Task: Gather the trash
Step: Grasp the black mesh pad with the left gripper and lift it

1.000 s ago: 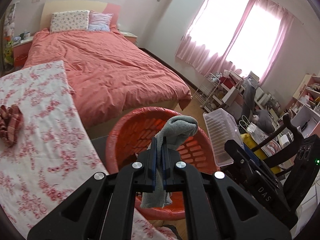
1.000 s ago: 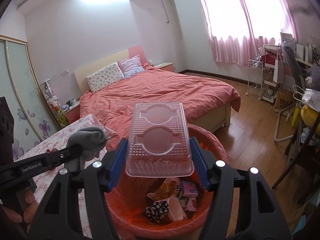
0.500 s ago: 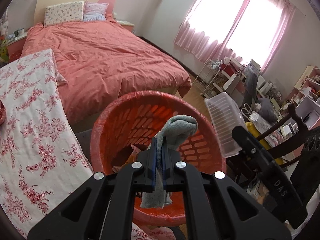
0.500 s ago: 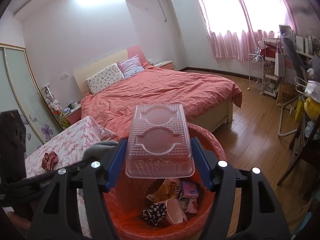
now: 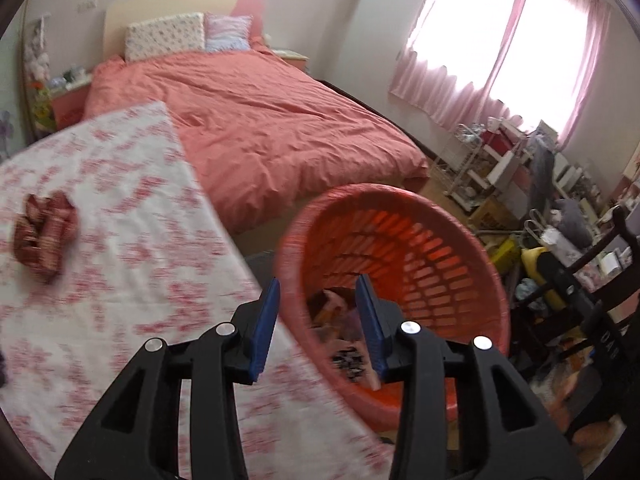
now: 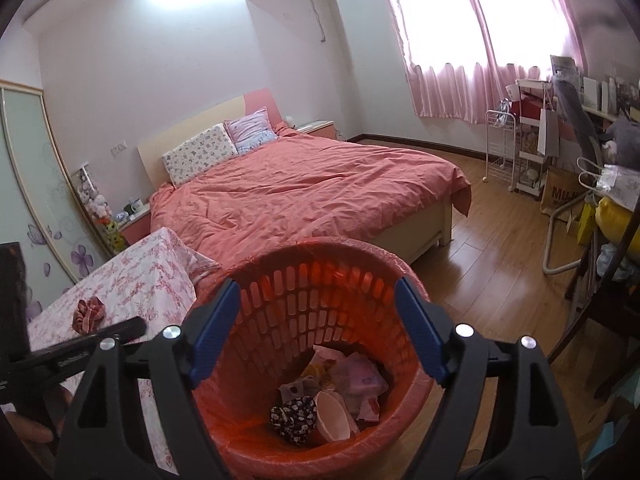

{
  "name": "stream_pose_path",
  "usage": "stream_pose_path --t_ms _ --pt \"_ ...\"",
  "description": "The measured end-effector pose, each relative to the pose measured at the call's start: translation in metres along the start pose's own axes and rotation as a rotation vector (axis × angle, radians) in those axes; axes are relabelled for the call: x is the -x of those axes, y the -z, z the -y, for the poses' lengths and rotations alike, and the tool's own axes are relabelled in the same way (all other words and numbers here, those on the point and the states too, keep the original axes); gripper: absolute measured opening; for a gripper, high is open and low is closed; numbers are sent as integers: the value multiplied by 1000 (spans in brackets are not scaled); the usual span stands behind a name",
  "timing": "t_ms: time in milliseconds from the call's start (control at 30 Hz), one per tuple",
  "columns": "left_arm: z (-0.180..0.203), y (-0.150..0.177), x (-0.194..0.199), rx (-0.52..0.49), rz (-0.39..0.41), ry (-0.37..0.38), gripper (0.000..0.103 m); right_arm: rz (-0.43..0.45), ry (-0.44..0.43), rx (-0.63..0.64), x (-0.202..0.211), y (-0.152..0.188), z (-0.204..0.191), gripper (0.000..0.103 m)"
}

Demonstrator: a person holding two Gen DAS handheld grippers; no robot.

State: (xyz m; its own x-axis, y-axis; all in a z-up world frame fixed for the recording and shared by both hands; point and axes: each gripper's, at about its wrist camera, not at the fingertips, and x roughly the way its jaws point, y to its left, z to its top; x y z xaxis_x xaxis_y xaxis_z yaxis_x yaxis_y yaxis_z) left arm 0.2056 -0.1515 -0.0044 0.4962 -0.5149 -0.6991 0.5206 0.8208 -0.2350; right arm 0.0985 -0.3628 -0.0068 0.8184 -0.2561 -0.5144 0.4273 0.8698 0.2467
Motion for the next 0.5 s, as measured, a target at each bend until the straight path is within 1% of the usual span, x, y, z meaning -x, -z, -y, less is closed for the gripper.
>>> stream_pose_path --t_ms 100,200,400,500 --pt "-16 6 13 -12 11 -68 40 -2 -2 34 3 2 -12 78" --pt "-37 15 27 6 15 -121 42 -11 -20 67 5 5 -28 78" --pt "-101 31 63 89 23 -239 44 -29 -73 132 11 11 -67 78" --pt "-145 40 86 156 40 -322 48 -38 -104 161 15 14 -88 78"
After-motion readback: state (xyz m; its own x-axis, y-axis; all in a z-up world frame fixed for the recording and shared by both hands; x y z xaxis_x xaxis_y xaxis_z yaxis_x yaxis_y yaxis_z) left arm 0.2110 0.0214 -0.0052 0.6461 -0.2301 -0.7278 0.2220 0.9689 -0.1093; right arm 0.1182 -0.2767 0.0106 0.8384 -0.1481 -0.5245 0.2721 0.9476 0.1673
